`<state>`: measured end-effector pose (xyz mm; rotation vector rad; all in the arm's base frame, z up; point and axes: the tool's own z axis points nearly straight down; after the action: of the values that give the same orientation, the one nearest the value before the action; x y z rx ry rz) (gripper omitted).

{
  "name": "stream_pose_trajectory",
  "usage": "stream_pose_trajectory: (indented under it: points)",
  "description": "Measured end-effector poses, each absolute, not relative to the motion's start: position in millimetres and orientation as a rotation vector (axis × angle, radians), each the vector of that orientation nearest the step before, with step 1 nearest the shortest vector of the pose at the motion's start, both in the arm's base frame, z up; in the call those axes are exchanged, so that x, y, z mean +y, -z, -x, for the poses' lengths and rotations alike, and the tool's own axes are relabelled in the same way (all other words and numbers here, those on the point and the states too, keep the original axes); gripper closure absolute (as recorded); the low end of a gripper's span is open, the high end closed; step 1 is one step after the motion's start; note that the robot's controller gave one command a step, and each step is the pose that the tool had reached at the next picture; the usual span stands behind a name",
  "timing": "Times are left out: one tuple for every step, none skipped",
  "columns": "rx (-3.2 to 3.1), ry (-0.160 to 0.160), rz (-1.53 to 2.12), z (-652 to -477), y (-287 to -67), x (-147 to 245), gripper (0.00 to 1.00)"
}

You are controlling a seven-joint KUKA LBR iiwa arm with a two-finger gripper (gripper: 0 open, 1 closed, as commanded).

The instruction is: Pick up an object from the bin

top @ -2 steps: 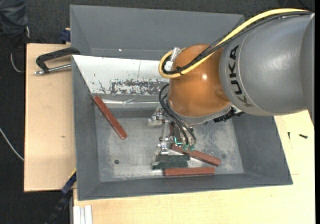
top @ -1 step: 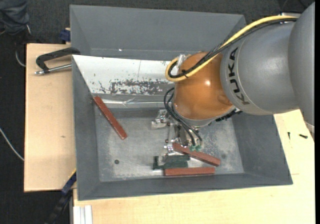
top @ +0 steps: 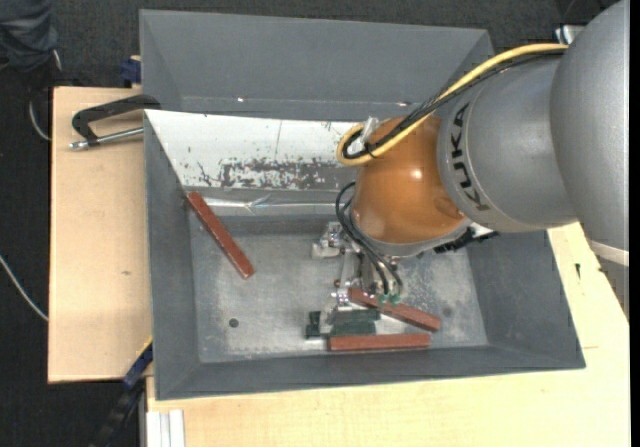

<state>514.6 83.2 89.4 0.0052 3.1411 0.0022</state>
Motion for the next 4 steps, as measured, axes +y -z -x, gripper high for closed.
stream_pose_trajectory:
  points:
    - [3.137,-0.028,0.255,-494.0,-84.6,69.7,1.00]
    - [3.138,-0.027,0.255,-493.9,-84.3,69.0,1.00]
    - [3.131,-0.005,0.258,-493.9,-122.7,58.5,1.00]
    - [3.124,-0.002,0.264,-495.8,-192.1,56.1,0.00]
